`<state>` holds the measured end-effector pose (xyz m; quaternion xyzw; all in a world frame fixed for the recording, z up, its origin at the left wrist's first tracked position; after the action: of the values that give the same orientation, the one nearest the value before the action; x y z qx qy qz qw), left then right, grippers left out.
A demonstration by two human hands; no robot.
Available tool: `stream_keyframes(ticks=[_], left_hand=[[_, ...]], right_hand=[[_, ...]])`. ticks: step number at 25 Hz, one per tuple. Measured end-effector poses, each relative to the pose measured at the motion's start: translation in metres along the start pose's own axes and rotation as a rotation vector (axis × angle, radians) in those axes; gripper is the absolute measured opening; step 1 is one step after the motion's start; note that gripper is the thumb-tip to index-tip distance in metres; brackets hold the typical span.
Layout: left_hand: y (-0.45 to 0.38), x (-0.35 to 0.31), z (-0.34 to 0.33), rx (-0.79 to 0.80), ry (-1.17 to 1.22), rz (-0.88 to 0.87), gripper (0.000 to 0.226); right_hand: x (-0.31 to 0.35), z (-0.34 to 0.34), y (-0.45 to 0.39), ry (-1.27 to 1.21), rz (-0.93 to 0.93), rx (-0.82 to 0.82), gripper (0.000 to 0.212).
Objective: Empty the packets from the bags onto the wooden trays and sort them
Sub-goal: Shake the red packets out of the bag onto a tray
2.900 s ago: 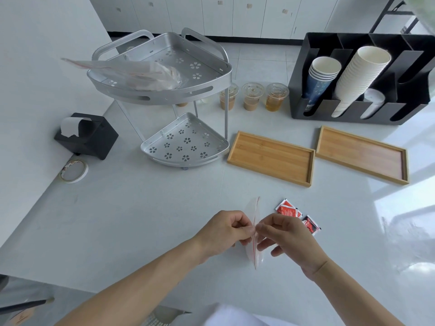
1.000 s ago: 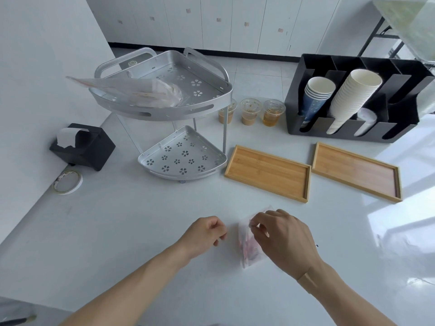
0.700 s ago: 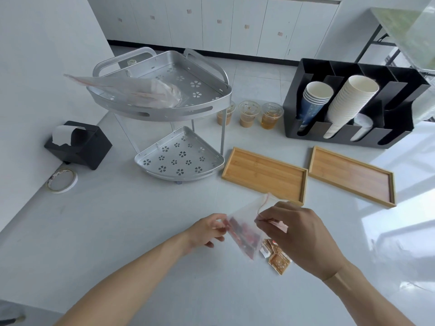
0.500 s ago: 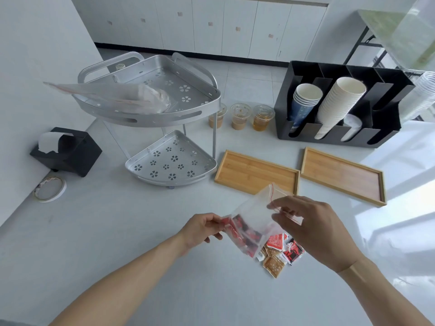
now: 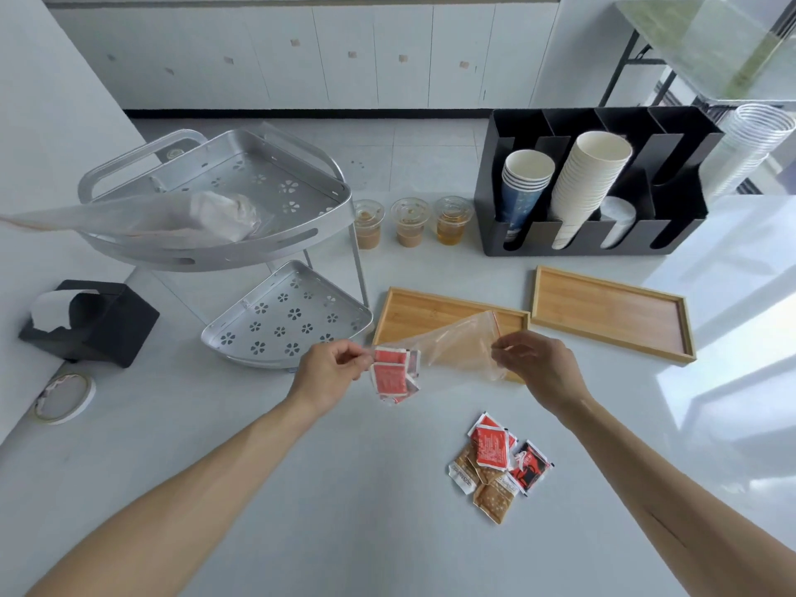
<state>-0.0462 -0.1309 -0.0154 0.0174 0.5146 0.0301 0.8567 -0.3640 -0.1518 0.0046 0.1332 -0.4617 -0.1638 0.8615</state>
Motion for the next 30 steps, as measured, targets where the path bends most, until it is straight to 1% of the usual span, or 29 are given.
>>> stream_keyframes(ticks=[4,6,11,16,22,26,30], left_hand=[[-0.042,-0.036,0.014,-0.04,-0.324,-0.064,0.006],[-0.06,-0.056,0.01,-0.021,-0.452,-0.094,0.011],[-0.084,-0.099,-0.009,0.013,-0.679,-0.191,0.021],[-0.105,-0.117,-0.017,0.054,-0.763,-0.226,0.019],[-0.123,-0.161,-0.034,0.146,-0.868,-0.382,0.02],[-0.129,-0.173,-0.043,0.221,-0.922,-0.397,0.019],[-0.128,-0.181,-0.048,0.236,-0.936,-0.417,0.017]], right_hand=[[-0.008,-0.014,-0.046,0.001,-0.061,0.005,0.007],[-0.015,-0.022,-0.063,0.012,-0.1,0.012,0.009],[-0.031,-0.029,-0.088,0.005,-0.176,-0.008,0.019],[-0.045,-0.04,-0.096,-0.058,-0.265,0.019,0.021],[-0.055,-0.054,-0.096,-0.227,-0.37,0.058,0.021],[-0.061,-0.068,-0.092,-0.309,-0.455,0.121,0.02],[-0.06,-0.077,-0.089,-0.357,-0.461,0.146,0.023]])
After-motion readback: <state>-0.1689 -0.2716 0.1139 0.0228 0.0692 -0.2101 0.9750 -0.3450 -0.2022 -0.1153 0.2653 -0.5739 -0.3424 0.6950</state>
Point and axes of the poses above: each hand's wrist, its own y-axis away from the middle knuckle, its own z-axis out of the back of the hand, x = y × z, the point moved 10 cm from there along -y, towards the middle knuckle, and after that the axes turned 14 degrees about -z, right-handed, at the moved point
